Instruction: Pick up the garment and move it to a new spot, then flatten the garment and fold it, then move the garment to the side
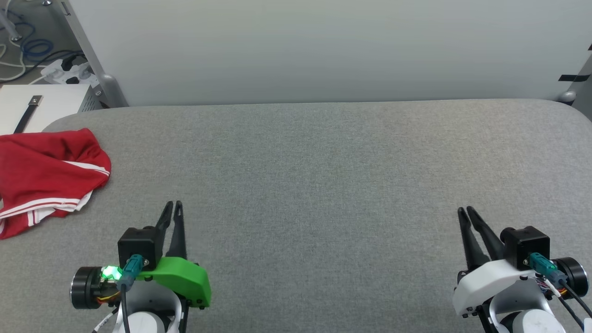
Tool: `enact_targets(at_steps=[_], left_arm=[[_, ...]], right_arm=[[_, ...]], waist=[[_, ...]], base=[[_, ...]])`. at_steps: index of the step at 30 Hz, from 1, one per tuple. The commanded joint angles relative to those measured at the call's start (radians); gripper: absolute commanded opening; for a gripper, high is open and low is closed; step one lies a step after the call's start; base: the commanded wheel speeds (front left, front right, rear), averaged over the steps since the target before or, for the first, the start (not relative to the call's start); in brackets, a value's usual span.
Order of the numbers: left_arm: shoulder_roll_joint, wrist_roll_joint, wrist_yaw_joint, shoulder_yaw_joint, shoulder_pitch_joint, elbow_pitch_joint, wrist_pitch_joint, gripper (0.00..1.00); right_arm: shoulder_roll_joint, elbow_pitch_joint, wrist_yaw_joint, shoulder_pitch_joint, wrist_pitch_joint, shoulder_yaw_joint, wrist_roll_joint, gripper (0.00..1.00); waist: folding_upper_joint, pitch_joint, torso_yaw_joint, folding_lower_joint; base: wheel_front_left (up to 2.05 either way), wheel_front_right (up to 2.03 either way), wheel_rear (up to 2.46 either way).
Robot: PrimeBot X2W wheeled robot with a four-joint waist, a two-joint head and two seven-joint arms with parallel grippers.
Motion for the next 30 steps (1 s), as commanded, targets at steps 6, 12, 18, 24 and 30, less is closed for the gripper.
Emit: enact_targets(at_steps=[6,12,18,24,30], left_arm=[[0.0,-0.004,0.002,-0.002,-0.001,0.008,-0.007,1.0],[0.0,-0.01,0.004,-0.006,-0.003,0.022,-0.02,1.0],[-0.001,-0.016,0.003,-0.01,-0.004,0.034,-0.032,1.0],[-0.001,-0.025,0.004,-0.014,-0.005,0.046,-0.044,1.0],[-0.001,-0.036,0.001,-0.017,-0.006,0.051,-0.057,1.0]], right_arm=[[0.0,0.005,0.0,-0.001,-0.007,-0.001,0.008,1.0],[0.0,0.012,0.0,-0.003,-0.019,-0.002,0.02,1.0],[0.0,0.018,0.0,-0.006,-0.032,-0.006,0.032,1.0],[0.0,0.017,0.0,-0.007,-0.044,-0.007,0.06,1.0],[0.0,0.01,0.0,-0.008,-0.057,-0.007,0.093,1.0]], waist=[[0.0,0.0,0.0,0.0],[0.0,0.001,-0.001,0.0],[0.0,0.001,-0.001,0.0],[0.0,0.0,-0.001,0.0],[0.0,0.0,-0.001,0.0]], base=[[0.0,0.0,0.0],[0.0,0.0,0.0],[0.0,0.0,0.0],[0.0,0.0,0.0],[0.0,0.0,0.0]])
